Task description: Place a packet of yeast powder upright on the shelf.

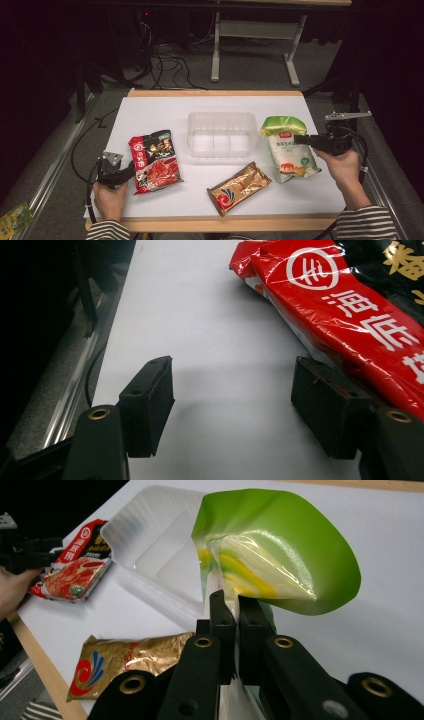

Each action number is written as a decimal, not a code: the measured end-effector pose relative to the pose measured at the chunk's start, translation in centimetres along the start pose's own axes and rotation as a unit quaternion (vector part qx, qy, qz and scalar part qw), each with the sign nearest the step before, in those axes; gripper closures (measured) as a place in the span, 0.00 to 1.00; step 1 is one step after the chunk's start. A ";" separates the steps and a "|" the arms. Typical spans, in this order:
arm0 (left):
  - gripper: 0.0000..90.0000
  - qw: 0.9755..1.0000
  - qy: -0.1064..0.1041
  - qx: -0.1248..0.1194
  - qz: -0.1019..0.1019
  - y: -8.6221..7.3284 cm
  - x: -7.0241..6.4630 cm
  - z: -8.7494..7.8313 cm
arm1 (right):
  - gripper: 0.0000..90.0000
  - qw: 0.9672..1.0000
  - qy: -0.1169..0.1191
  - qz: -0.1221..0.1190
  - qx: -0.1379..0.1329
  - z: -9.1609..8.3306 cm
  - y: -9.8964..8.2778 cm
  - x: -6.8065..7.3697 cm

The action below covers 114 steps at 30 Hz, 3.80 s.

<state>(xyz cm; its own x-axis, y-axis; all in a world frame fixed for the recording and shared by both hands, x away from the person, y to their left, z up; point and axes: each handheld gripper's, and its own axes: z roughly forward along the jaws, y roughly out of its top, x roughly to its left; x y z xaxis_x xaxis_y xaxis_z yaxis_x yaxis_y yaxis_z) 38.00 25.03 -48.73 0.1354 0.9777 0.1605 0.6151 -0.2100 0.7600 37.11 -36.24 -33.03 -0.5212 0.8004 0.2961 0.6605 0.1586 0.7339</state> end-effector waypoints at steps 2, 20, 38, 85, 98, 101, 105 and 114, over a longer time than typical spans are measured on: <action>0.37 1.000 0.000 0.000 0.000 0.0 0.0 0.0 | 0.99 1.000 0.000 -0.001 -0.005 -0.1 0.4 0.3; 0.37 1.000 -0.001 0.000 -0.001 0.0 0.0 0.0 | 0.99 0.999 0.007 0.000 -0.037 0.6 4.4 3.7; 0.36 1.000 0.001 -0.007 0.001 -0.1 0.0 -0.1 | 0.99 0.999 -0.006 0.020 -0.050 4.3 9.0 5.5; 0.36 1.000 0.004 -0.008 0.001 -0.1 0.0 -0.2 | 0.94 0.992 -0.083 0.049 -0.076 14.8 10.3 5.7; 0.36 1.000 0.005 -0.009 0.003 -0.1 -0.1 -0.2 | 0.88 0.997 -0.075 -0.014 -0.012 13.7 9.0 6.6; 0.36 1.000 0.007 -0.009 0.004 -0.1 -0.2 -0.2 | 0.88 0.997 -0.075 -0.016 -0.006 13.4 8.4 6.5; 0.36 1.000 0.007 -0.007 0.006 -0.1 -0.2 -0.2 | 0.89 0.998 -0.066 -0.024 0.002 13.1 8.0 6.4; 0.36 1.000 0.012 -0.006 0.009 -0.1 -0.3 -0.2 | 0.96 0.994 -0.089 -0.053 0.032 12.4 6.7 6.7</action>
<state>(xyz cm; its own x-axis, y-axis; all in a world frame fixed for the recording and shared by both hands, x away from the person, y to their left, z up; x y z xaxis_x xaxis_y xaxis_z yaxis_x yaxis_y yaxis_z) 37.80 24.76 -48.74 0.1286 0.9734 0.1894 0.6037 -0.2284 0.7638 44.78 -22.65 -33.67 -0.4906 0.8654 0.1019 0.6426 0.2803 0.7131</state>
